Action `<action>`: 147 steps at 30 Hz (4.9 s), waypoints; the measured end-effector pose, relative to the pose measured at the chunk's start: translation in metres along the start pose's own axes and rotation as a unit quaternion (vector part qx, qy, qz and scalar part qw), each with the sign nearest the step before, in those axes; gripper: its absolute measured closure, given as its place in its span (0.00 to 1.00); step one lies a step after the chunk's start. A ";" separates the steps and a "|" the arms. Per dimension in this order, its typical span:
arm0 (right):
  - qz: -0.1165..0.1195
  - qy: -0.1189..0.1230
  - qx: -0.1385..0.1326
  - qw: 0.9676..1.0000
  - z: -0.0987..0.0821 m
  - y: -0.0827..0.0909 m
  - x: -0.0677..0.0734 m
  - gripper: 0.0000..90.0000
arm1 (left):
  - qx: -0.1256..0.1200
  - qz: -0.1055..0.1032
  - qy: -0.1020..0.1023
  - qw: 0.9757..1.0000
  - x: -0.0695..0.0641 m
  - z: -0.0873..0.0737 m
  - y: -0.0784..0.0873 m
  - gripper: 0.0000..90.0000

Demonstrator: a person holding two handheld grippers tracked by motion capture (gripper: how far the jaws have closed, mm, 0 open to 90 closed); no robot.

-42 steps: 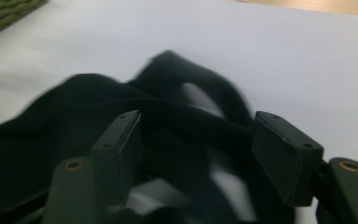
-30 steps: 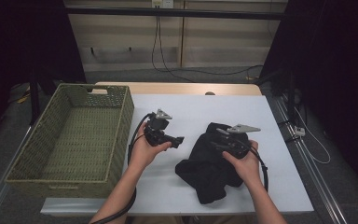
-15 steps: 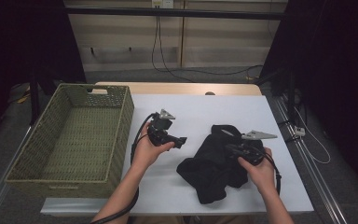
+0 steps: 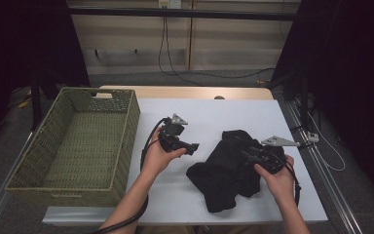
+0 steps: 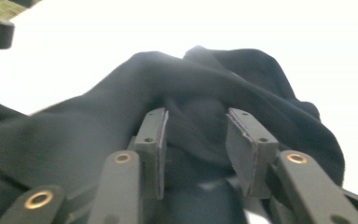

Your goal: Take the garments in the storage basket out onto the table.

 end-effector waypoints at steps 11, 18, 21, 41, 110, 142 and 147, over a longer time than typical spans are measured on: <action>0.050 0.022 0.045 0.997 -0.008 -0.035 0.040 0.81 | 0.002 0.004 -0.003 1.000 0.003 -0.003 0.004 0.10; 0.077 0.016 0.018 0.997 0.001 -0.016 0.035 0.98 | -0.002 0.005 0.002 1.000 0.004 -0.002 0.004 0.10; 0.077 0.002 0.007 0.997 0.004 0.004 0.021 0.98 | -0.001 0.003 -0.001 1.000 0.002 0.000 0.004 0.10; -0.123 -0.047 0.076 0.988 -0.054 0.042 -0.079 0.66 | 0.002 -0.013 -0.012 1.000 -0.011 0.009 -0.011 0.10; 0.023 -0.047 0.041 0.998 0.039 -0.083 -0.002 0.43 | -0.018 0.021 0.036 0.999 0.034 0.004 0.009 0.10; 0.046 0.016 0.019 0.999 0.042 -0.082 0.011 0.96 | 0.086 -0.011 0.020 0.996 0.051 0.031 -0.093 0.81; 0.036 0.036 0.022 0.998 0.046 -0.074 0.007 0.97 | 0.041 0.019 0.051 0.998 0.066 0.049 -0.068 0.94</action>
Point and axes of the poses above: each handheld gripper's, and its own axes: y roughly backward along the jaws, z roughly out of its top, x roughly to its left, the point moved 6 cm from there along -y, roughly forward along the jaws, and after that the axes turned 3 degrees about y, right-handed, at the moved point
